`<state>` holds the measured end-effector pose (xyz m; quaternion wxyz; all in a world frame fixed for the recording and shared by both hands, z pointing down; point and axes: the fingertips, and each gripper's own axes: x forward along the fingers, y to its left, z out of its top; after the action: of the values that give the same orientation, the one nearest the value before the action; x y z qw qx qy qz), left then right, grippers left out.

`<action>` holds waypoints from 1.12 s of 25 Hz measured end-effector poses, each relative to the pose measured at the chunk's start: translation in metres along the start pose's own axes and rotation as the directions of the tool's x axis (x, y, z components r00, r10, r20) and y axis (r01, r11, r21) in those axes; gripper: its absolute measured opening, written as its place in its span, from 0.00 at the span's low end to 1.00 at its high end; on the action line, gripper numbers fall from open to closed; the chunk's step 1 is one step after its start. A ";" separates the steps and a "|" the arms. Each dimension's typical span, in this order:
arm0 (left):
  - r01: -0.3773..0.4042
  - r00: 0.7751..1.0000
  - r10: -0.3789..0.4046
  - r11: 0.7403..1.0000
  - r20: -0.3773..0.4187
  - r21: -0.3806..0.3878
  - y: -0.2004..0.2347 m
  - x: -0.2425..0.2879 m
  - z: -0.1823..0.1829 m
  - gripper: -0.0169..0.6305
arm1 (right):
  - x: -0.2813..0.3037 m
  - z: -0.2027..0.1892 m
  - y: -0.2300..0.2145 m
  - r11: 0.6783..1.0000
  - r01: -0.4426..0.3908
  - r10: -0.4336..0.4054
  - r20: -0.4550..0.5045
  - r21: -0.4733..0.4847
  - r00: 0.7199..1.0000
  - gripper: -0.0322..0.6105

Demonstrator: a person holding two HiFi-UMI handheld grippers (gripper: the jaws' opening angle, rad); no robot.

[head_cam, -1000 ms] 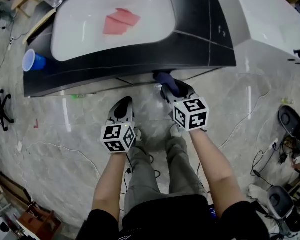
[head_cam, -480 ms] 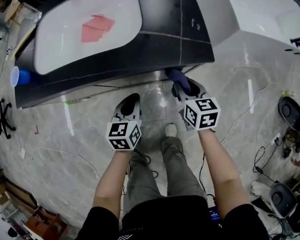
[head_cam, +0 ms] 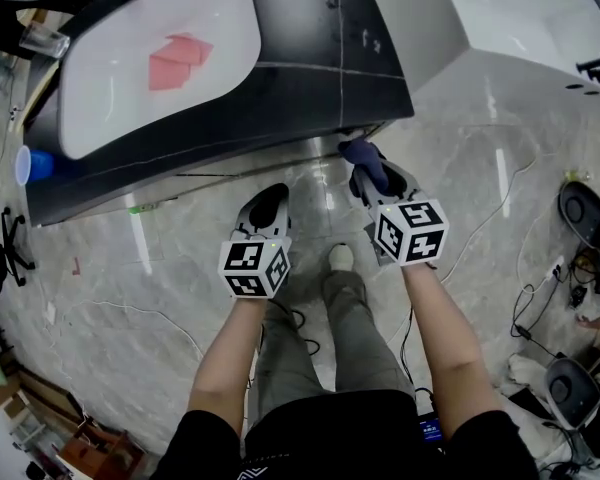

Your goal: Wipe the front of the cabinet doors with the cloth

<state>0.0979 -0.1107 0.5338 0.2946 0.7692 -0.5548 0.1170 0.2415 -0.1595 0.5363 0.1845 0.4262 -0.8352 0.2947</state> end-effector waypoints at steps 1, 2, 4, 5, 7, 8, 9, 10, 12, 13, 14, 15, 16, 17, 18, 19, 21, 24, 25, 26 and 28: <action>-0.002 1.000 0.002 1.000 0.000 -0.002 0.002 -0.002 0.000 0.05 | 0.000 -0.002 0.006 1.000 -0.009 0.009 -0.003 -0.003 1.000 0.23; -0.006 1.000 0.006 1.000 0.000 -0.004 0.006 -0.005 0.000 0.05 | 0.002 -0.004 0.012 1.000 -0.018 0.018 -0.008 -0.007 1.000 0.23; -0.016 1.000 0.016 1.000 -0.001 -0.006 0.015 -0.013 -0.001 0.05 | 0.006 -0.010 0.028 0.999 -0.038 0.038 -0.021 -0.017 0.999 0.23; -0.023 1.000 0.022 1.000 -0.002 -0.007 0.021 -0.017 -0.002 0.05 | 0.008 -0.013 0.037 0.999 -0.049 0.049 -0.027 -0.020 0.998 0.23; -0.040 0.999 0.040 0.999 0.000 -0.011 0.035 -0.029 -0.004 0.05 | 0.015 -0.020 0.057 0.997 -0.072 0.071 -0.041 -0.022 0.997 0.23; -0.050 0.999 0.050 0.999 0.001 -0.014 0.043 -0.035 -0.005 0.05 | 0.019 -0.024 0.068 0.996 -0.084 0.083 -0.050 -0.023 0.995 0.23; -0.062 0.998 0.062 0.998 0.003 -0.018 0.051 -0.041 -0.006 0.05 | 0.024 -0.028 0.078 0.995 -0.096 0.095 -0.058 -0.025 0.994 0.23; -0.074 0.997 0.074 0.997 0.004 -0.024 0.060 -0.047 -0.008 0.05 | 0.029 -0.032 0.088 0.994 -0.109 0.107 -0.068 -0.028 0.992 0.23; -0.100 0.995 0.100 0.994 0.007 -0.039 0.078 -0.059 -0.011 0.05 | 0.039 -0.039 0.109 0.990 -0.134 0.131 -0.086 -0.036 0.988 0.23; -0.113 0.994 0.113 0.993 0.008 -0.046 0.086 -0.066 -0.014 0.05 | 0.044 -0.042 0.119 0.988 -0.146 0.142 -0.094 -0.041 0.985 0.23; -0.124 0.992 0.125 0.991 0.008 -0.052 0.095 -0.072 -0.016 0.05 | 0.048 -0.045 0.129 0.986 -0.158 0.153 -0.102 -0.047 0.983 0.23; -0.135 0.991 0.135 0.989 0.007 -0.057 0.103 -0.078 -0.019 0.05 | 0.053 -0.048 0.138 0.984 -0.169 0.162 -0.110 -0.052 0.981 0.23; -0.145 0.989 0.146 0.987 0.006 -0.062 0.111 -0.084 -0.021 0.05 | 0.058 -0.051 0.147 0.982 -0.179 0.171 -0.117 -0.057 0.978 0.23; -0.154 0.988 0.155 0.986 0.005 -0.066 0.119 -0.089 -0.024 0.05 | 0.063 -0.053 0.156 0.980 -0.188 0.179 -0.123 -0.061 0.976 0.23; -0.163 0.986 0.164 0.984 0.004 -0.070 0.126 -0.095 -0.025 0.05 | 0.068 -0.055 0.164 0.979 -0.196 0.186 -0.130 -0.064 0.974 0.23; -0.172 0.985 0.172 0.982 0.005 -0.075 0.133 -0.099 -0.027 0.05 | 0.072 -0.057 0.171 0.977 -0.203 0.193 -0.136 -0.066 0.972 0.23; -0.188 0.982 0.189 0.978 0.011 -0.086 0.147 -0.108 -0.027 0.05 | 0.081 -0.061 0.186 0.973 -0.218 0.206 -0.149 -0.073 0.967 0.23; -0.207 0.977 0.211 0.972 0.024 -0.106 0.164 -0.117 -0.027 0.05 | 0.096 -0.067 0.204 0.968 -0.236 0.221 -0.167 -0.080 0.961 0.23; -0.213 0.976 0.217 0.971 0.027 -0.113 0.170 -0.120 -0.027 0.05 | 0.100 -0.068 0.210 0.967 -0.241 0.225 -0.172 -0.079 0.959 0.23; -0.217 0.975 0.222 0.969 0.029 -0.119 0.174 -0.123 -0.026 0.05 | 0.105 -0.069 0.215 0.966 -0.245 0.229 -0.176 -0.075 0.957 0.23; -0.222 0.973 0.227 0.967 0.031 -0.128 0.182 -0.127 -0.027 0.05 | 0.115 -0.071 0.226 0.965 -0.256 0.240 -0.182 -0.064 0.953 0.23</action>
<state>-0.1117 -0.0341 0.5498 0.3139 0.6842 -0.6511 0.0974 -0.0053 -0.0777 0.5783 0.2360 0.2823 -0.8750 0.3146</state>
